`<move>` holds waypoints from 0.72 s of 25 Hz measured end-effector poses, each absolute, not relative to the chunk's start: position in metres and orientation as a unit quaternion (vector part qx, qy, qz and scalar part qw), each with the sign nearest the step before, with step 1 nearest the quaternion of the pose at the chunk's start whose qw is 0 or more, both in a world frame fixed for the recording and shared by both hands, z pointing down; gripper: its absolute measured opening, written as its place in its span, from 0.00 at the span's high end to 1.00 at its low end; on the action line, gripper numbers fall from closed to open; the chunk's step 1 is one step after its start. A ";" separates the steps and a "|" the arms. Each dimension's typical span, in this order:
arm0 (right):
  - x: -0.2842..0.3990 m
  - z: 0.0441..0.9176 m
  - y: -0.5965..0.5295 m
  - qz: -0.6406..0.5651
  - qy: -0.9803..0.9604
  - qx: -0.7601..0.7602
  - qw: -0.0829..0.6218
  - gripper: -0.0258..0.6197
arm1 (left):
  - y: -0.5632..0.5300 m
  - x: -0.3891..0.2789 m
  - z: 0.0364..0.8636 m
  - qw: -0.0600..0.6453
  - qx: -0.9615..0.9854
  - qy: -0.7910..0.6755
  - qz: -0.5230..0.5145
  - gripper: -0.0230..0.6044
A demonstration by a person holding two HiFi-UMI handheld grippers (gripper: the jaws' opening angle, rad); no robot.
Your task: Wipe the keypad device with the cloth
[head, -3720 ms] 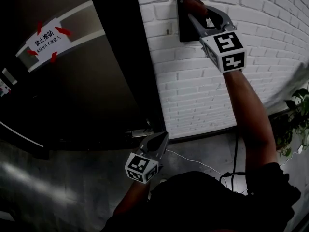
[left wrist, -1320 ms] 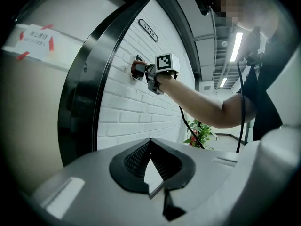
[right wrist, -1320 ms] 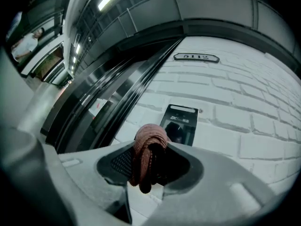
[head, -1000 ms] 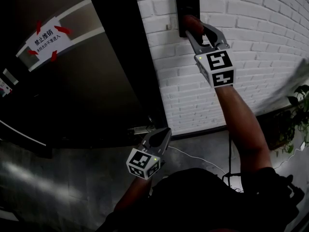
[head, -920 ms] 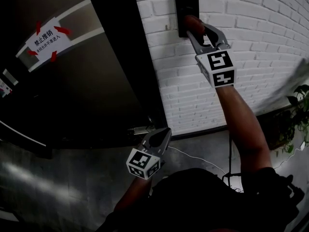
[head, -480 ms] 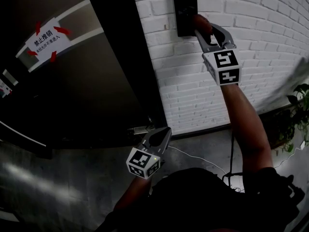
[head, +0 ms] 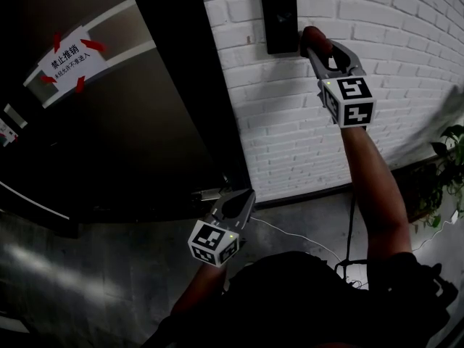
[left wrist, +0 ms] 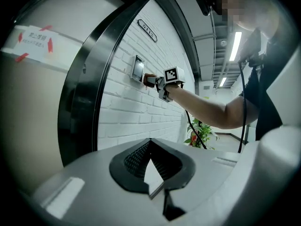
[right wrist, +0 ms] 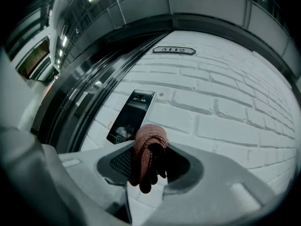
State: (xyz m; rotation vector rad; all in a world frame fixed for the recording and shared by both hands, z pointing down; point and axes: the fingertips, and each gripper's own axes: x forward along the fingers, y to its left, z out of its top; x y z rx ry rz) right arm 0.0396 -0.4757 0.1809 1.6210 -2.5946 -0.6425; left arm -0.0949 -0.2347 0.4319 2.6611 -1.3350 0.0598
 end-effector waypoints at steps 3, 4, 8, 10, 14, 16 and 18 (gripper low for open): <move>0.037 0.184 -0.465 -0.207 -0.833 0.513 0.010 0.75 | -0.234 -0.096 0.431 0.083 0.892 -0.443 0.018 0.94; 0.036 0.186 -0.461 -0.208 -0.834 0.511 0.011 0.74 | -0.234 -0.097 0.431 0.083 0.893 -0.441 0.018 0.94; 0.034 0.195 -0.437 -0.205 -0.840 0.502 0.010 0.74 | -0.232 -0.104 0.431 0.075 0.895 -0.440 0.018 0.94; 0.033 0.202 -0.418 -0.201 -0.845 0.496 0.008 0.74 | -0.231 -0.112 0.431 0.068 0.895 -0.441 0.017 0.94; 0.031 0.231 -0.372 -0.181 -0.856 0.484 0.008 0.74 | -0.224 -0.124 0.430 0.066 0.901 -0.429 0.019 0.94; 0.027 0.250 -0.346 -0.161 -0.868 0.469 -0.001 0.74 | -0.218 -0.127 0.430 0.069 0.906 -0.418 0.019 0.94; 0.021 0.273 -0.317 -0.140 -0.879 0.456 -0.007 0.74 | -0.213 -0.128 0.434 0.072 0.912 -0.404 0.021 0.94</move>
